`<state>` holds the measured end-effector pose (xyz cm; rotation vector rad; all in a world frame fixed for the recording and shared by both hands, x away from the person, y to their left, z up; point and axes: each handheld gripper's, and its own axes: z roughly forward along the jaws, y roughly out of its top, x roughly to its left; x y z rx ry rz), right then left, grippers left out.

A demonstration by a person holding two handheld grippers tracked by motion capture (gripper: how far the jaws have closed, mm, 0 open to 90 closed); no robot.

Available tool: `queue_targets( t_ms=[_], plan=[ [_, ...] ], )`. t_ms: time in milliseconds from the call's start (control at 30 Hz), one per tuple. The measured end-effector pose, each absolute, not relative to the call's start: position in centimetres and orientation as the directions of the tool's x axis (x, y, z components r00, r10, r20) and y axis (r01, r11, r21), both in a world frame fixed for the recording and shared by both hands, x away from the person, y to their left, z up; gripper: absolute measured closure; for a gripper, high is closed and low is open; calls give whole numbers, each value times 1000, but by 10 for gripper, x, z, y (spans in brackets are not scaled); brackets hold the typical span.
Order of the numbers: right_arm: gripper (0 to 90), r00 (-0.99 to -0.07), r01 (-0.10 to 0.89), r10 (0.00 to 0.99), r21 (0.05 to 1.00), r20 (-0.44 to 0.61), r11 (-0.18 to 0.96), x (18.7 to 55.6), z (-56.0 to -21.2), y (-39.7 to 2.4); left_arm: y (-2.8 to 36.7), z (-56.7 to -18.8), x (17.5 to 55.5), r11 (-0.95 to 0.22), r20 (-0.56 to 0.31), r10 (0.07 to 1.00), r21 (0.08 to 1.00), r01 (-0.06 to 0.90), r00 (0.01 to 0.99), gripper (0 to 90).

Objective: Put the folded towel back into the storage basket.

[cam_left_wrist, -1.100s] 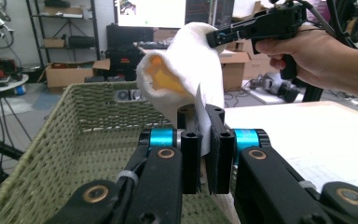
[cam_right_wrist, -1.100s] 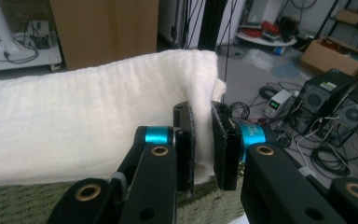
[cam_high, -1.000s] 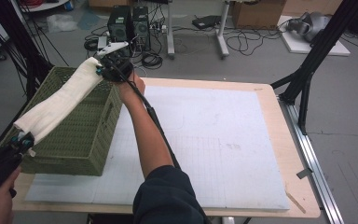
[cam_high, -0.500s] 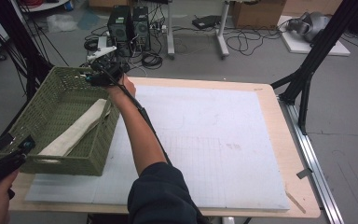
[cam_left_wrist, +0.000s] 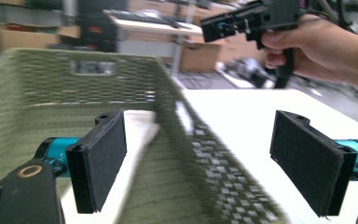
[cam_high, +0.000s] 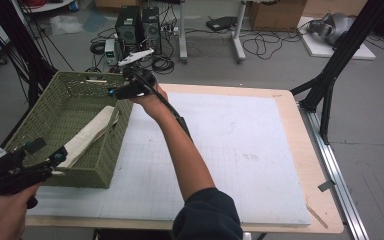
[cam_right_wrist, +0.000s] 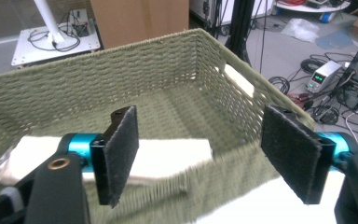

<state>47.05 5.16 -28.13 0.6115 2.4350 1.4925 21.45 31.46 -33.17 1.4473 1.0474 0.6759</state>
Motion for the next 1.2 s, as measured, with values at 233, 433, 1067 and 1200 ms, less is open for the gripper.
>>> queue_targets(
  t_ms=[233,433,1067,1200],
  plan=[
    [219,-855,235,518,895,5,380,452,-279,-14,283,-330,226,44,-146,828,980,196,541,190],
    [216,-811,253,585,896,-10,365,438,-281,-68,262,-330,234,34,-139,804,981,189,579,190],
    [181,-662,200,736,914,-138,352,358,-311,-211,194,-342,261,-32,-114,670,983,182,734,208],
    [166,-621,196,760,901,-192,387,330,-325,-239,186,-348,265,-29,-121,656,982,186,745,208]
  ],
)
